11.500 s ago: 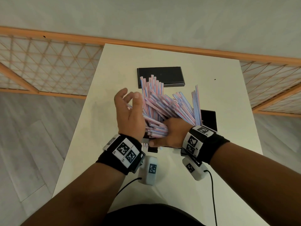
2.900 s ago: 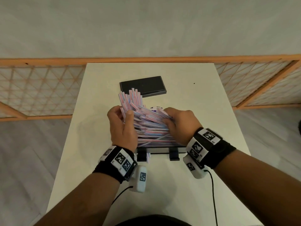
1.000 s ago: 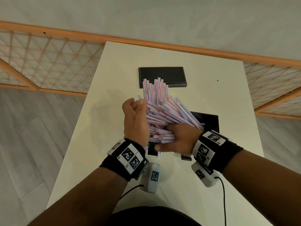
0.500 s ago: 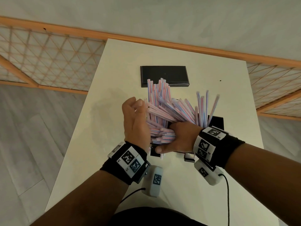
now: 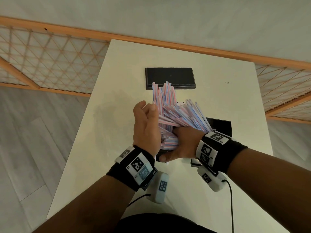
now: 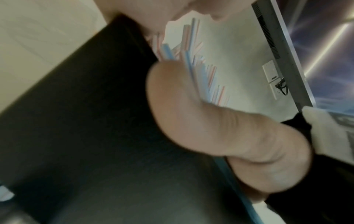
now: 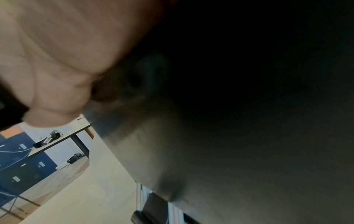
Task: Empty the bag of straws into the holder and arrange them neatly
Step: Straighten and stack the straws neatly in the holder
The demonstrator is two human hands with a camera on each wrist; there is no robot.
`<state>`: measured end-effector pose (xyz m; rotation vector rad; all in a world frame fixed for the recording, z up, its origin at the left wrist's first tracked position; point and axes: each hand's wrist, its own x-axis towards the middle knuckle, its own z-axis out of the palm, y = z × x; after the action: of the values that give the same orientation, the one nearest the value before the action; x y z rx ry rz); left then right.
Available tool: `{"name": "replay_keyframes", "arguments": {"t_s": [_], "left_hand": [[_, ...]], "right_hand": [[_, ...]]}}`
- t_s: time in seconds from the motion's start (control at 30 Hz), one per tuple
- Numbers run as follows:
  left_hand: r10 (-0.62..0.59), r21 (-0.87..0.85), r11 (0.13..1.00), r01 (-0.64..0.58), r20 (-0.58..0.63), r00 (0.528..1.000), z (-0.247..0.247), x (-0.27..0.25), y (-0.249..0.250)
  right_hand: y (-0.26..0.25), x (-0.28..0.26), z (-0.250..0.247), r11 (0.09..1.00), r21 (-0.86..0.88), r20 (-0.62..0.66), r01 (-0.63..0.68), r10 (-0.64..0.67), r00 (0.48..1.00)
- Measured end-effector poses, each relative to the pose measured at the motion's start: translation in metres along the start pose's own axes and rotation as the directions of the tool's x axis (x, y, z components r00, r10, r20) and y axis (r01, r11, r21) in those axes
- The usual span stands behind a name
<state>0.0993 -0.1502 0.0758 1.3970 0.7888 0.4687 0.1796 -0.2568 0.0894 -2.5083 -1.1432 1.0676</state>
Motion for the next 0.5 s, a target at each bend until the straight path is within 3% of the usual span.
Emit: {"name": "replay_keyframes", "arguments": {"t_s": [0.1, 0.23, 0.33, 0.4, 0.5], "left_hand": [[0.009, -0.023, 1.0, -0.009, -0.008, 1.0, -0.002, -0.003, 0.0], [-0.059, 0.224, 0.974, 0.026, 0.142, 0.988, -0.004, -0.005, 0.0], [-0.035, 0.244, 0.97, 0.007, 0.109, 0.993, -0.008, -0.004, 0.005], [-0.018, 0.199, 0.98, 0.007, 0.054, 0.998, -0.01, -0.001, 0.004], [-0.055, 0.192, 0.981, 0.036, 0.095, 0.994, -0.008, -0.002, 0.0]], "right_hand": [[0.003, 0.006, -0.003, 0.994, 0.06, 0.038, -0.091, 0.089, 0.995], [0.004, 0.0, -0.001, 0.988, -0.074, 0.024, -0.136, 0.138, 0.99], [0.007, -0.008, -0.001, 0.99, -0.034, 0.024, -0.137, 0.138, 0.99], [0.013, -0.018, -0.003, 0.995, -0.009, -0.032, -0.095, 0.094, 0.995], [0.022, -0.036, 0.0, 0.999, -0.042, -0.173, -0.028, 0.02, 0.985]]}}
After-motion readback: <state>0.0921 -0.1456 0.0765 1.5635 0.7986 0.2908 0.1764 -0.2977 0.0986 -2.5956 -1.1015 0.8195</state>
